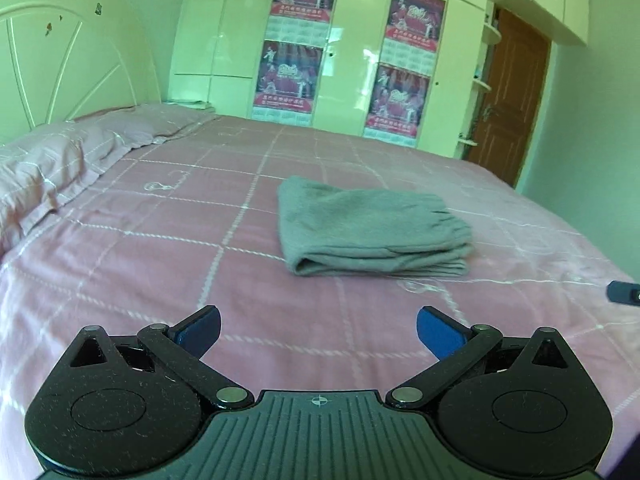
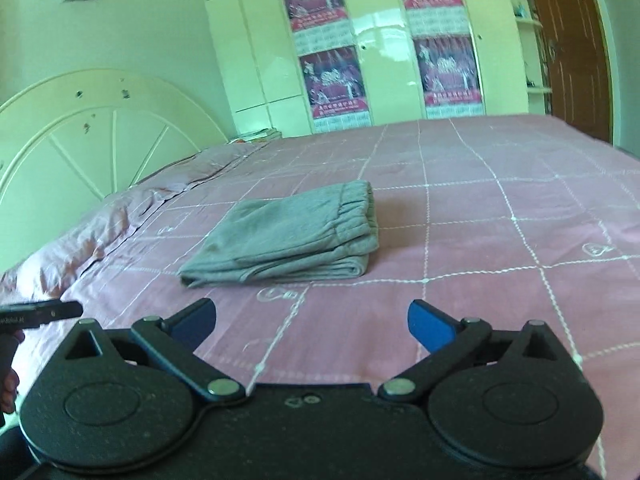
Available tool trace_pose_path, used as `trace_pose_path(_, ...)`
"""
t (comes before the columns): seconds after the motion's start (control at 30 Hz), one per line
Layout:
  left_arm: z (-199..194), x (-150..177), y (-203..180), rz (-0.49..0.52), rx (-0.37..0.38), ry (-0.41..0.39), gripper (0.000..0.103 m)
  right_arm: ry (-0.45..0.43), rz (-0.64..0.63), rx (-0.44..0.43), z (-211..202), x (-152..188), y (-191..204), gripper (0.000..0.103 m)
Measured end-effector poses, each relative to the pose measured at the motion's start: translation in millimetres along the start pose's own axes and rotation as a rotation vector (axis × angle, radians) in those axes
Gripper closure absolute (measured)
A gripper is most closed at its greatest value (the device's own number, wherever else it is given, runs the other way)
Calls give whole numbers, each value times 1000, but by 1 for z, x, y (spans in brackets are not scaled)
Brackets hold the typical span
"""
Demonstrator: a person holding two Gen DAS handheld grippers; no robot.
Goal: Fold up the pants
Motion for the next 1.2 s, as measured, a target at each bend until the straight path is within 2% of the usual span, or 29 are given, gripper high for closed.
trace_pose_path(0.17, -47, 16, -41, 65, 30, -77, 0, -98, -56, 34, -54, 10, 23, 6)
trace_pose_path(0.27, -70, 23, -60, 84, 39, -113, 0, -164, -80, 66, -73, 18, 31, 6)
trace_pose_path(0.37, -84, 33, -77, 100, 47, -133, 0, -189, -66, 96, -87, 33, 33, 6)
trace_pose_path(0.53, -86, 59, -95, 102, 30, -116, 0, -159, -74, 136, -84, 51, 37, 6)
trace_pose_path(0.7, -87, 61, -110, 162, 22, -122, 0, -174, -105, 154, -86, 53, 44, 6)
trace_pose_path(0.87, -93, 61, -105, 135, 3, -144, 0, -210, -135, 213, -89, 54, 46, 6)
trace_pose_path(1.2, -94, 58, -94, 101, -16, -173, 0, -184, -142, 223, -83, 59, 44, 6)
Point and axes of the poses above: each gripper's, at about its wrist camera, not at the fingertips, and z roughly the way its jaws point, y to its left, x to its underside, the point moved 6 cm from there along z, roughly the way its jaws point, and after that the axes turned 7 degrees about x, right-handed, at the moved point
